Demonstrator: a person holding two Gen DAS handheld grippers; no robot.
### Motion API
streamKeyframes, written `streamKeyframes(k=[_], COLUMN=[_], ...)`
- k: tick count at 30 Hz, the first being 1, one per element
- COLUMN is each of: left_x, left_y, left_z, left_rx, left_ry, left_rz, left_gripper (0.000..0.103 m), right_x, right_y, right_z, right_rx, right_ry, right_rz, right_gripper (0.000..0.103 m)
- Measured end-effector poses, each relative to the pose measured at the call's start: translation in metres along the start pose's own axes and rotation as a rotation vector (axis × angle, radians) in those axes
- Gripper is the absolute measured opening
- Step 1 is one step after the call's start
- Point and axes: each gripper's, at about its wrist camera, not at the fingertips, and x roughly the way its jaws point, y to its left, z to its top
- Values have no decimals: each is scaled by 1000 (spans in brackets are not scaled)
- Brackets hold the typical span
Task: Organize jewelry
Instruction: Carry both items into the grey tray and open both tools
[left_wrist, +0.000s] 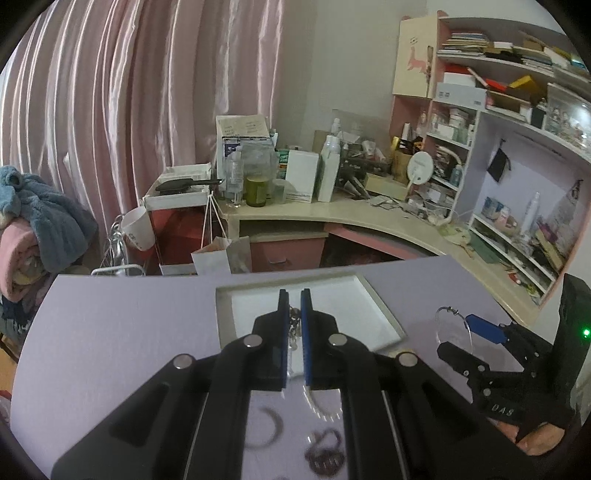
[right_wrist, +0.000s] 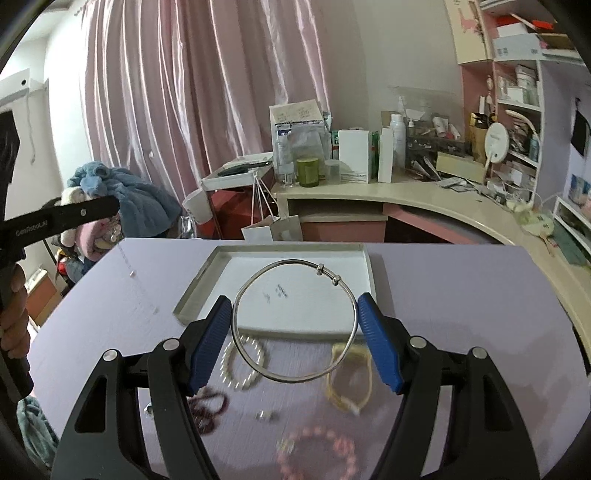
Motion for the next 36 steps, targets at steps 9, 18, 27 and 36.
streamKeyframes(k=[9, 18, 27, 36], left_x=[83, 155, 200, 171], left_y=[11, 39, 58, 83], left_z=[40, 35, 3, -2], left_rx=[38, -6, -31, -97], left_ry=[3, 62, 170, 102], left_rz=[77, 103, 112, 130], left_gripper=[7, 7, 26, 53], right_x=[74, 127, 159, 189], right_y=[-10, -25, -27, -23], right_z=[34, 47, 44, 36], right_rx=[-37, -7, 8, 7], right_ry=[68, 137, 198, 295], right_rz=[-36, -37, -38, -51], right_gripper=[71, 71, 71, 71])
